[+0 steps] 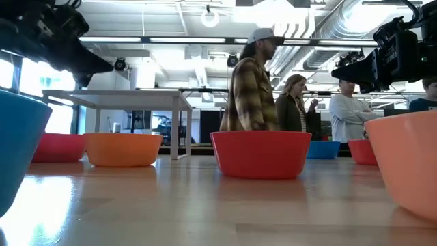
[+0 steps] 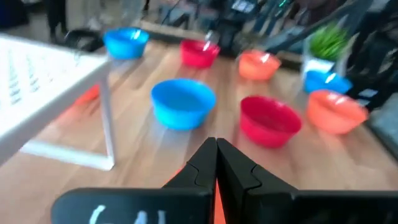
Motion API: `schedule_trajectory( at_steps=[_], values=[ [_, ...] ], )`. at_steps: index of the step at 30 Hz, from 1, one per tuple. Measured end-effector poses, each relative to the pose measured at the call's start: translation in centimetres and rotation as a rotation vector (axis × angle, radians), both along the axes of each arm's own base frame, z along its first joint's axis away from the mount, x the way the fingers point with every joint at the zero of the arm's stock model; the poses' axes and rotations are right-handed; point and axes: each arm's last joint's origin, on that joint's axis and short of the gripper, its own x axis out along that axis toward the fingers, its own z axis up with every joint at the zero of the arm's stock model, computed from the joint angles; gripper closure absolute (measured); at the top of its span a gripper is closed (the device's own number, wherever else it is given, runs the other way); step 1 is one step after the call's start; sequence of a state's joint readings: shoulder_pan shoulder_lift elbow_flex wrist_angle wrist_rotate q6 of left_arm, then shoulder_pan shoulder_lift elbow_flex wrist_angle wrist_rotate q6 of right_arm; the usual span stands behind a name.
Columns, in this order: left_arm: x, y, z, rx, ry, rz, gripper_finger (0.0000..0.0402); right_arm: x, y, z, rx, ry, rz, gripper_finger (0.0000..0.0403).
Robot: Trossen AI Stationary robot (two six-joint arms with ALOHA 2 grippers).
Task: Pick & Place Mini bowls
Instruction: Put the orange bowl on the shelf
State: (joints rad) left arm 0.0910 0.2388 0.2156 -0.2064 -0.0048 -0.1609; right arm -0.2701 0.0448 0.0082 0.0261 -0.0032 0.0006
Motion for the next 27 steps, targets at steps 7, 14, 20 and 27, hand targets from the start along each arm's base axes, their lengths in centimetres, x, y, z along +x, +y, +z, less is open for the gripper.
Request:
schedule_trajectory(
  at_steps=[7, 14, 20, 27],
  values=[
    [1.1, 0.2, 1.6, -0.006, 0.173, 0.034, 0.0401, 0.0, 0.0, 0.0, 0.0, 0.0, 0.001, 0.0402],
    [2.4, 0.3, 3.4, -0.035, 0.322, 0.039, 0.0399, 0.0, 0.0, 0.0, 0.0, 0.0, 0.0, 0.0402],
    [3.1, 0.4, 4.6, -0.098, 0.438, 0.086, 0.0344, 0.0, 0.0, 0.0, 0.0, 0.0, 0.0, 0.0402],
    [3.9, 0.5, 4.7, -0.154, 0.598, 0.121, 0.0251, 0.0, 0.0, 0.0, 0.0, 0.0, 0.0, 0.0402]
  ],
)
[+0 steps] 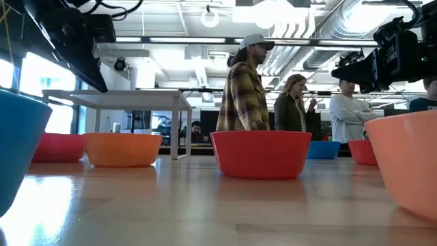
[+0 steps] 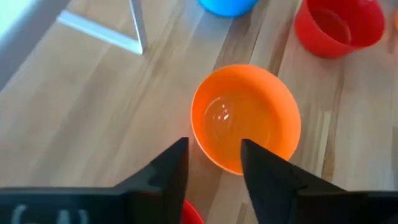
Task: Pick & Place Mini bowls
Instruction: Put the orange bowl on the shelf
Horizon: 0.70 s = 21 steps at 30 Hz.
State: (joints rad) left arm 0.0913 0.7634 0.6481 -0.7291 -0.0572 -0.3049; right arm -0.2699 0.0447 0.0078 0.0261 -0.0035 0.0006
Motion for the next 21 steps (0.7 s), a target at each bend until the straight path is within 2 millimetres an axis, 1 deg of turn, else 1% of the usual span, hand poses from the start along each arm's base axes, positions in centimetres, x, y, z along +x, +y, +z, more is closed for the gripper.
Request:
schedule_trajectory(
  at_steps=[3, 5, 10, 15, 21],
  values=[
    [0.4, 0.0, -0.4, -0.049, 0.037, 0.018, 0.023, 0.0, 0.0, 0.0, 0.0, 0.0, 0.0, 0.0402],
    [1.0, 0.0, -0.8, -0.088, 0.053, 0.036, 0.0225, 0.0, 0.0, 0.0, 0.0, 0.0, -0.001, 0.0402],
    [2.7, 0.1, -2.4, -0.149, 0.152, 0.09, 0.0223, 0.0, 0.0, 0.0, 0.0, 0.0, 0.0, 0.0402],
    [5.0, 0.3, -4.0, -0.184, 0.186, 0.116, 0.0223, 0.0, 0.0, 0.0, 0.0, 0.0, -0.001, 0.0402],
    [6.9, 0.5, -5.1, -0.165, 0.25, 0.15, 0.0223, 0.0, 0.0, 0.0, 0.0, 0.001, 0.0, 0.0402]
  ],
)
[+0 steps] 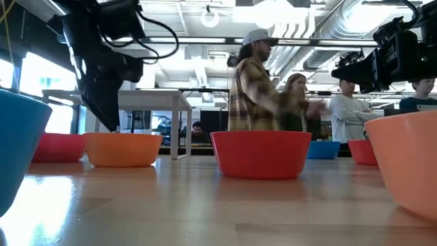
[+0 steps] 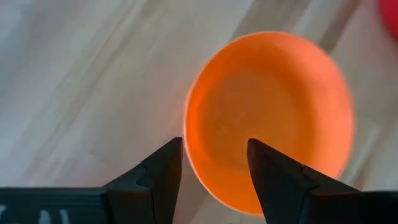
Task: Pick & Place Mini bowls
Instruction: Put the orange bowl on the shelf
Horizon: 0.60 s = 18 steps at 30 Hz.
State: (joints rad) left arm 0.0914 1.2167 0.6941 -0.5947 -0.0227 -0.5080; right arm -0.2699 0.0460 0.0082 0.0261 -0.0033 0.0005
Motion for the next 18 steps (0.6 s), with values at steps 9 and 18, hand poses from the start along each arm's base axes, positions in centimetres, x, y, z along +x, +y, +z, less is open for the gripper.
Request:
schedule_trajectory(
  at_steps=[9, 18],
  values=[
    [1.4, 0.3, -1.3, 0.041, 0.072, 0.071, 0.0223, 0.0, 0.0, 0.0, 0.0, 0.0, 0.0, 0.0403],
    [2.1, 0.2, -2.8, -0.017, 0.121, 0.049, 0.0305, 0.0, 0.0, 0.0, 0.0, 0.0, 0.0, 0.0402]
  ],
)
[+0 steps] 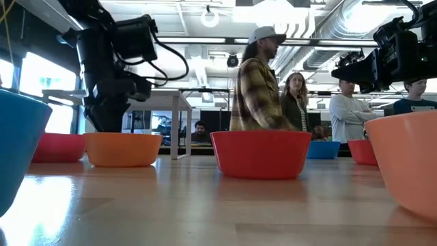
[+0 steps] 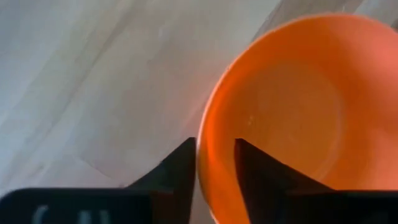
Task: Pick & Place Mini bowls
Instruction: Put the orange bowl on the shelf
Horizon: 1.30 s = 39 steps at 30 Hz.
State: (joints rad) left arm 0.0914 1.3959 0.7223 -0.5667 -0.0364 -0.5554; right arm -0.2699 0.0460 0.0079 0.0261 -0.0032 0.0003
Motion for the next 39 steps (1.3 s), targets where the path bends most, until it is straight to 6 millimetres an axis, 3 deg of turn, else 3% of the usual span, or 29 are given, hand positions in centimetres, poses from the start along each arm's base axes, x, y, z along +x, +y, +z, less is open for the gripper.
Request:
schedule_trajectory(
  at_steps=[6, 9, 14, 18, 23, 28, 32, 39],
  values=[
    [0.4, 0.0, -0.2, -0.007, -0.019, -0.004, 0.0389, 0.0, 0.0, 0.0, 0.0, 0.0, 0.0, 0.0402],
    [0.7, 0.0, 0.7, -0.027, -0.027, -0.011, 0.0392, 0.0, 0.0, 0.0, 0.0, 0.0, 0.0, 0.0402],
    [1.7, 0.0, 4.1, -0.039, -0.059, -0.024, 0.0397, 0.0, 0.0, 0.0, 0.0, 0.0, 0.0, 0.0402],
    [2.0, 0.0, 8.2, -0.025, -0.135, -0.047, 0.0398, 0.0, 0.0, 0.0, 0.0, 0.0, 0.0, 0.0402],
    [0.3, 0.1, 13.4, 0.021, -0.204, -0.026, 0.0399, 0.0, 0.0, 0.0, 0.0, 0.0, 0.0, 0.0402],
    [-3.0, 1.9, 17.5, 0.076, -0.211, 0.13, 0.04, 0.0, 0.0, 0.0, 0.001, 0.001, 0.0, 0.0402],
    [-5.9, 4.1, 19.2, 0.111, -0.159, 0.297, 0.04, 0.0, 0.0, 0.0, 0.0, 0.001, 0.0, 0.0402],
    [-9.5, 8.7, 19.3, 0.127, -0.046, 0.509, 0.0401, 0.0, 0.0, 0.0, 0.001, 0.001, 0.0, 0.0402]
  ],
)
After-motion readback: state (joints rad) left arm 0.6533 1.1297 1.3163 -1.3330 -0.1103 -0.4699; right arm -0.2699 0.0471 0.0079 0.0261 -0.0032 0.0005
